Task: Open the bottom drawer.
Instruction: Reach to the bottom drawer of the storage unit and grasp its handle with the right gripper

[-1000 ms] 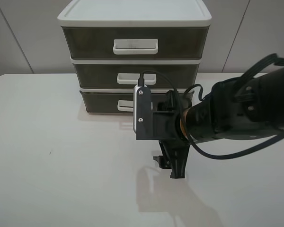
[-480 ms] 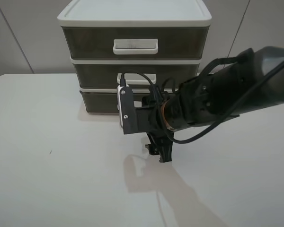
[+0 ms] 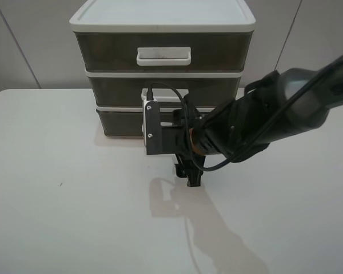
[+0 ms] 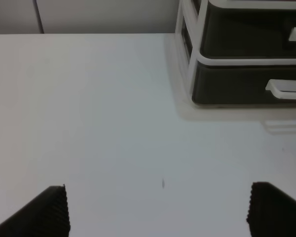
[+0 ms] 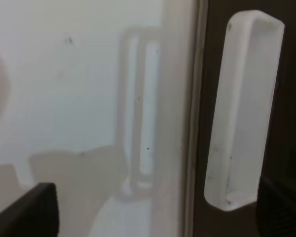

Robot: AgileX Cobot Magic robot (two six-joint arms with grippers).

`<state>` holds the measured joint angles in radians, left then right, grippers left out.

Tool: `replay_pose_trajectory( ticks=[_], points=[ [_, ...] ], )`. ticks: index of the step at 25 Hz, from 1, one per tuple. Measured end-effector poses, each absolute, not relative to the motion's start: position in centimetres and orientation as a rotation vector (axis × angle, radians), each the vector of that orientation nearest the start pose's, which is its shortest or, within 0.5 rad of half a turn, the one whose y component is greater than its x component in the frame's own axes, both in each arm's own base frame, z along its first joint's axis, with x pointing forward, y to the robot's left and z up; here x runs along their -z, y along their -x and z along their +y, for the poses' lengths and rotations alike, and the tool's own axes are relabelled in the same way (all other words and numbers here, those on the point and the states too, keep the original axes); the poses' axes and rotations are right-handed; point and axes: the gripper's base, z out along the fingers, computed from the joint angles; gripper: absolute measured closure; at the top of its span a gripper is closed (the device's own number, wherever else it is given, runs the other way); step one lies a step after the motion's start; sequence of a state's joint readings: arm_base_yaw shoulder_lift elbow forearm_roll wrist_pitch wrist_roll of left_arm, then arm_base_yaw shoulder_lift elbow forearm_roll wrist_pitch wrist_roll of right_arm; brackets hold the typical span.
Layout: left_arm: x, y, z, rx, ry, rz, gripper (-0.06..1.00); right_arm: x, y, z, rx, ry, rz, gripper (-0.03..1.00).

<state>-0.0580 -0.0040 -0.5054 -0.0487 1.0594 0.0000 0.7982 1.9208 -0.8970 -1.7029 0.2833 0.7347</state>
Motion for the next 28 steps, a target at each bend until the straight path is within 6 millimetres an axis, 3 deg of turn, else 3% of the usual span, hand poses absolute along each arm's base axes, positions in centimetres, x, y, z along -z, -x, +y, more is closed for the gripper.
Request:
replay_pose_trajectory(
  ticks=[6,16,28],
  points=[
    [-27.9,0.6,-0.4,0.095,-0.061,2.033,0.2,-10.8,-26.7,23.5,0.445,1.709,1.77,0.18],
    [-27.9,0.6,-0.4,0.095,-0.061,2.033,0.2,-9.5,-26.0,24.1,0.424,1.731,1.79,0.18],
    [-27.9,0.6,-0.4,0.095,-0.061,2.033,0.2,-9.9,-26.0,24.6,0.45,1.679,1.795,0.18]
  ],
)
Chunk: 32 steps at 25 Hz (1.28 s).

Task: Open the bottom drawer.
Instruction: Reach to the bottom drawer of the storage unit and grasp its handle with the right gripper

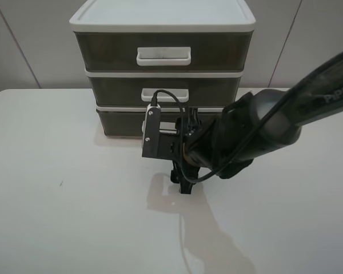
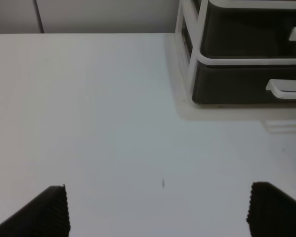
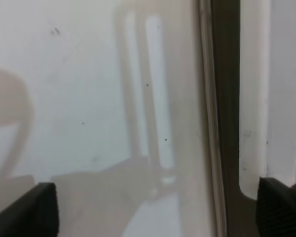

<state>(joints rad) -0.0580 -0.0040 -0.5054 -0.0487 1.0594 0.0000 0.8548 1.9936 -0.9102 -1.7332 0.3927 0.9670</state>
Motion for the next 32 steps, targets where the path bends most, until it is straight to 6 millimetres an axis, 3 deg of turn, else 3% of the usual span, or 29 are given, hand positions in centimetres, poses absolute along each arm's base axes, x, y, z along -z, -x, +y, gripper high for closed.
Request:
replay_pose_trajectory(
  ticks=[8,32],
  points=[
    [-27.9,0.6,-0.4,0.095,-0.061,2.033,0.2,-10.9,-26.8,25.6,0.437,1.639,1.768,0.18],
    [-27.9,0.6,-0.4,0.095,-0.061,2.033,0.2,-9.3,-27.2,26.2,0.439,1.666,1.783,0.18]
  ],
)
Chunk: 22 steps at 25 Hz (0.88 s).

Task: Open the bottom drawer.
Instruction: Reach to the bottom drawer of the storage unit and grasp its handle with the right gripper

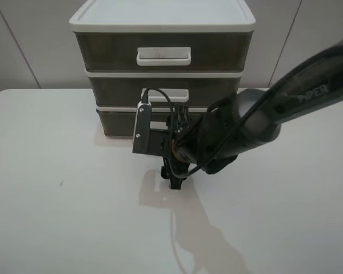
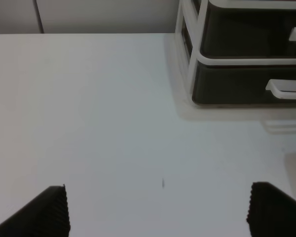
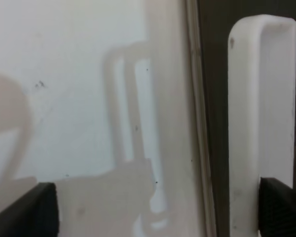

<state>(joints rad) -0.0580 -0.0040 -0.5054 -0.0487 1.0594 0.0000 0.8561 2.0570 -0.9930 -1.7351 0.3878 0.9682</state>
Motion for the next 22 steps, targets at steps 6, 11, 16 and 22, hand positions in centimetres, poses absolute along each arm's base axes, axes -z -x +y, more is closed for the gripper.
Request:
replay_pose_trajectory(
  ticks=[6,11,16,22],
  points=[
    [-27.89,0.63,-0.35,0.095,-0.061,2.033,0.2,-8.87,-27.47,26.37,0.452,1.672,1.778,0.18],
    [-27.89,0.63,-0.35,0.095,-0.061,2.033,0.2,-8.81,-27.49,26.34,0.458,1.672,1.778,0.18],
    [-27.89,0.63,-0.35,0.095,-0.061,2.033,0.2,-8.97,-27.7,26.17,0.499,1.657,1.772,0.36],
    [-27.89,0.63,-0.35,0.095,-0.061,2.033,0.2,-9.41,-28.11,26.16,0.545,1.63,1.757,0.72]
  ],
)
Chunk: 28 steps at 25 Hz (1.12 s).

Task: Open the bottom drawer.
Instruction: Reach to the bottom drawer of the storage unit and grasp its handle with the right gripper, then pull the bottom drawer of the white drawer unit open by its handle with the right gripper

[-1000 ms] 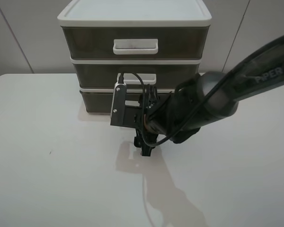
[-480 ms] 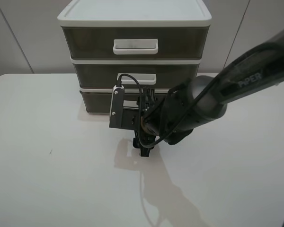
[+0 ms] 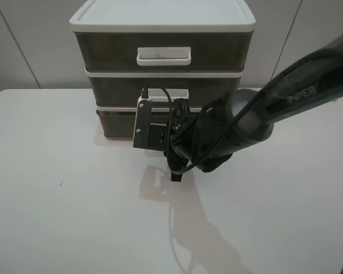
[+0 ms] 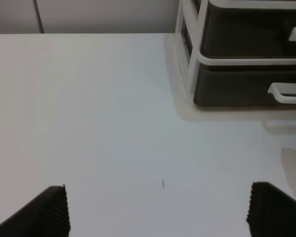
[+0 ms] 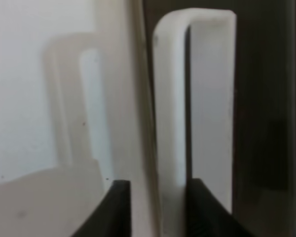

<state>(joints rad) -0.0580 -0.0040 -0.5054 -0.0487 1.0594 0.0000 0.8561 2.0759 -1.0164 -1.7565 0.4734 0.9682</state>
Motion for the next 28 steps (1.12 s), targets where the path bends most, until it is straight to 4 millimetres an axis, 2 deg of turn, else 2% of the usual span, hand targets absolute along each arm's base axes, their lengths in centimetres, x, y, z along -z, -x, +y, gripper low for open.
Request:
replay_pose_trajectory(
  ticks=[5,19,28],
  points=[
    [-27.9,0.6,-0.4,0.095,-0.061,2.033,0.2,-9.5,-28.2,26.2,0.558,1.634,1.742,0.86],
    [-27.9,0.6,-0.4,0.095,-0.061,2.033,0.2,-10.1,-28.1,26.2,0.535,1.623,1.745,0.86],
    [-27.9,0.6,-0.4,0.095,-0.061,2.033,0.2,-10.2,-26.9,27.0,0.546,1.675,1.704,0.86]
  ],
)
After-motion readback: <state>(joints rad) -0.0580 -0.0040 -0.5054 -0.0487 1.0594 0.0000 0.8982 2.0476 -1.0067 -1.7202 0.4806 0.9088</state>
